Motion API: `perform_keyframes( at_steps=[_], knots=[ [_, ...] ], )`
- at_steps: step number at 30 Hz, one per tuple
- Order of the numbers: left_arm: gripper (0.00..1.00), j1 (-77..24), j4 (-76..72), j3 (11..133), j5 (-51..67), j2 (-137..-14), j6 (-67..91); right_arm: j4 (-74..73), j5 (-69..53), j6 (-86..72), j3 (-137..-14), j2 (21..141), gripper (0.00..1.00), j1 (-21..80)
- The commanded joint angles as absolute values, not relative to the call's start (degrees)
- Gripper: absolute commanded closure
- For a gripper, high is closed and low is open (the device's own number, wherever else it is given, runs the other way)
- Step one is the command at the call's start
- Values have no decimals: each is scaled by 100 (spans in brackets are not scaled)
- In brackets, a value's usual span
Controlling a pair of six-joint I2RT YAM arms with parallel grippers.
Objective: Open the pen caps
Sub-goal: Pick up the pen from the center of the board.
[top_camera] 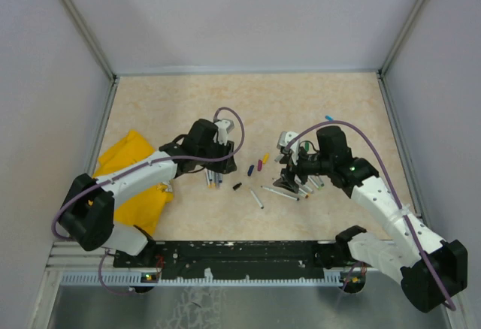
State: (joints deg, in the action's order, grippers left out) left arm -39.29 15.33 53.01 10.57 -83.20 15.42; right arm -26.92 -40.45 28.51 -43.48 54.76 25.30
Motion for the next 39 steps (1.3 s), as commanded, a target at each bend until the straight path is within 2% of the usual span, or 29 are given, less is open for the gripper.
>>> perform_keyframes(
  at_steps=[1,22,27,39],
  knots=[
    [52,-3838,1291,5126,474,-8132,1665,-2607,-4131,2927,-4377,5375,26,2470],
    [50,-3709,1093,4846,102,-8057,1868,-2603,-4134,2925,-4368,5385,26,2470],
    [53,-3709,1385,5127,-374,-8391,2261,-2608,-4131,2926,-4373,5382,26,2470],
    [66,-3709,1786,5765,-470,-9372,2406,-2611,-4129,2927,-4368,5379,26,2470]
  ],
)
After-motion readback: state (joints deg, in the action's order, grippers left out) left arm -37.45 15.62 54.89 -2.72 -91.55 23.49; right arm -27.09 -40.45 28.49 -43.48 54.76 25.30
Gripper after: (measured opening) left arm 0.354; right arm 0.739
